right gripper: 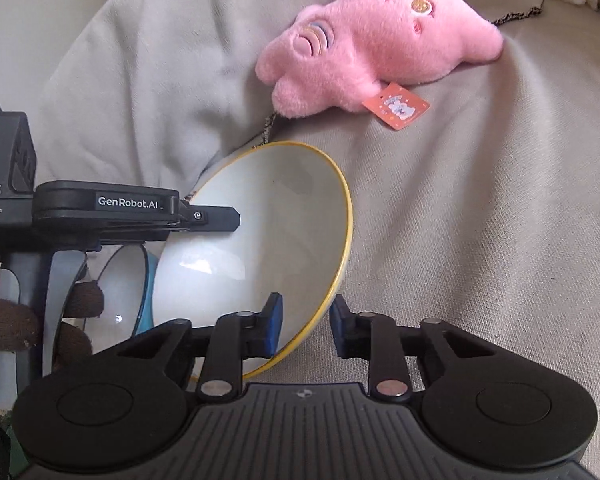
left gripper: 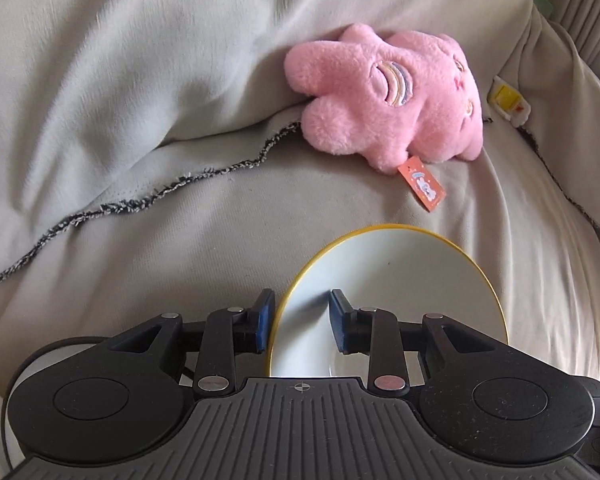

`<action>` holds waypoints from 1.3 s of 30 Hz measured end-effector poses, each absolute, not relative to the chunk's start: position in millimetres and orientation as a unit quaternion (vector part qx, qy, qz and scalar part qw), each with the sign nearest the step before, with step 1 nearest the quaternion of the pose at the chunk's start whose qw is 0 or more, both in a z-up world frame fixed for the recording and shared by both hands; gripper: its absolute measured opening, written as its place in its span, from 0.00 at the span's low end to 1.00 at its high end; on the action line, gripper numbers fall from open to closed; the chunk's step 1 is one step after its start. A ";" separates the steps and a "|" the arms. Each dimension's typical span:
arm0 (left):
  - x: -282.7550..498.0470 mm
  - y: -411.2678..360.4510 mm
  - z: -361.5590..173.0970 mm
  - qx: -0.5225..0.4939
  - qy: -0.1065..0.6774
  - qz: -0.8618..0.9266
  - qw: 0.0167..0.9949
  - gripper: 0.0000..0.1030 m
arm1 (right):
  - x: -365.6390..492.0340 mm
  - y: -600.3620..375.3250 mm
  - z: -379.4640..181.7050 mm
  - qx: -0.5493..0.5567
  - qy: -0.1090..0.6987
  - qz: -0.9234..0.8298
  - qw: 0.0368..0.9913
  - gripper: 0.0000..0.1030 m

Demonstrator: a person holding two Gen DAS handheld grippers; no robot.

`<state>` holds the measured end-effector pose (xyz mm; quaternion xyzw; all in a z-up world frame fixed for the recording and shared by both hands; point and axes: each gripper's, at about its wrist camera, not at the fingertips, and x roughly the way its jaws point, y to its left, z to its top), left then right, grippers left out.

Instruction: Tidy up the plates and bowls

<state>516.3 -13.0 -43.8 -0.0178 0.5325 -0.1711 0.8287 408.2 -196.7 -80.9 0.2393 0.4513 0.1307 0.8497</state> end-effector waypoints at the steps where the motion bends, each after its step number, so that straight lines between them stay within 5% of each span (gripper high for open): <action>1: 514.1 -14.6 -42.1 -0.019 0.532 -0.168 0.829 0.36 | 407.5 -195.0 -80.0 0.234 0.451 0.129 0.851 0.23; 16: 377.0 1.0 -43.9 -0.005 0.599 -0.158 0.785 0.34 | 306.8 -186.5 -68.3 0.134 0.487 0.163 0.847 0.22; 21: 353.1 19.0 -43.1 -0.007 0.578 -0.126 0.807 0.25 | 282.0 -160.6 -73.1 0.106 0.482 0.178 0.851 0.23; 39: 318.4 36.2 28.9 0.015 0.486 -0.114 0.866 0.25 | 281.2 -156.9 -8.8 0.042 0.423 0.147 0.893 0.25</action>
